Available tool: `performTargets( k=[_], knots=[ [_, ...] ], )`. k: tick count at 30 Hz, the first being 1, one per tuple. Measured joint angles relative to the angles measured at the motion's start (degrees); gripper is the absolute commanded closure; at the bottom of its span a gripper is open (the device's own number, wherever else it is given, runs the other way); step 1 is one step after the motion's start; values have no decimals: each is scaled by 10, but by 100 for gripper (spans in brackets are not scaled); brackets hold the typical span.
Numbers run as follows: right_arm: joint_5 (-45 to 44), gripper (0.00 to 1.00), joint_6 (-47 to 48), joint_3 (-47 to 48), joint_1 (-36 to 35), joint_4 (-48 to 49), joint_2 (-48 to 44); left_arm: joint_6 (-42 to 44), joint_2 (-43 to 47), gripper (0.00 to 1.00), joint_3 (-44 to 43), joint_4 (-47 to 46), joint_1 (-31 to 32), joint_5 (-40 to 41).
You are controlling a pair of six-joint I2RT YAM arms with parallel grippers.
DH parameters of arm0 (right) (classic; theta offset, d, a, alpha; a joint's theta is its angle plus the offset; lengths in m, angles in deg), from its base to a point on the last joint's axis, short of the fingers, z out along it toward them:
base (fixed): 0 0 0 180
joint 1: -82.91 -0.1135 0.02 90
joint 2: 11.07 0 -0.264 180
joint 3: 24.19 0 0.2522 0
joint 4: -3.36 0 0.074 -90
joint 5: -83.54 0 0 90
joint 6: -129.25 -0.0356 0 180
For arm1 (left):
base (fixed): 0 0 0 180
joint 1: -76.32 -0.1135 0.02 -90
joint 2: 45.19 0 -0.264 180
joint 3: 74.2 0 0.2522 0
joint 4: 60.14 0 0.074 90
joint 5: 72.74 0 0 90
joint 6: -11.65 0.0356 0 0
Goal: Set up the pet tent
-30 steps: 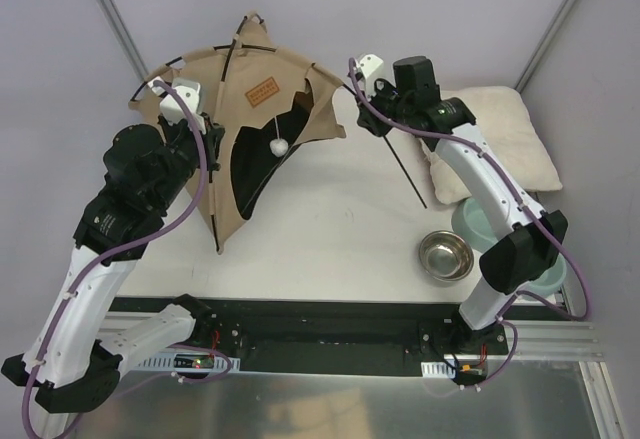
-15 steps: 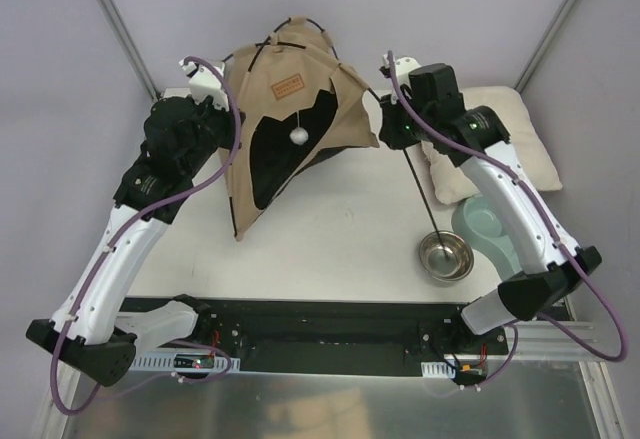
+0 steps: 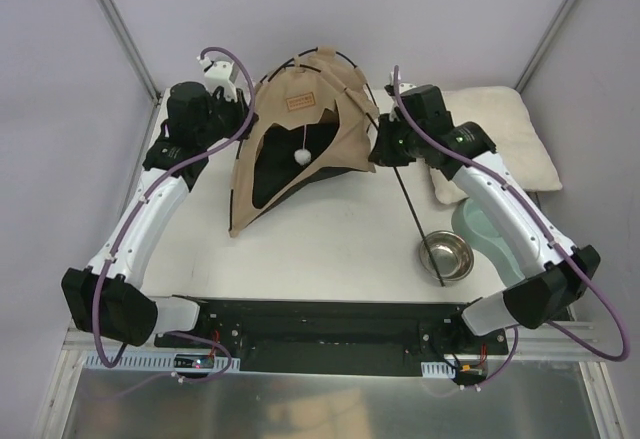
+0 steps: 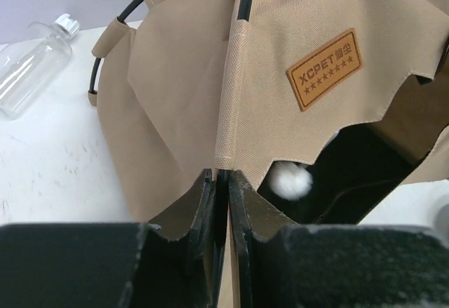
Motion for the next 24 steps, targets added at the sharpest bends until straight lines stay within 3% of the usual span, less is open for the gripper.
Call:
performTargets(
  k=[3,7,10,18,21,24],
  knots=[
    [14,100,-38,-6,-8,30,21,4,-26,78,-2,-18,-22,-28],
    [28,100,-103,-7,-22,67,41,4,-82,40,-32,-35,-56,-64],
    [32,100,-156,-17,-30,105,54,0,-109,23,-54,-39,-69,-74],
    [10,100,-270,-38,-58,181,87,-8,-75,1,-59,-42,-68,-65],
    [3,100,-293,-38,-67,201,95,-25,-29,1,-42,-40,-68,-62],
    [3,94,-306,-27,-70,209,113,-59,33,1,-12,-40,-68,-78]
  ],
)
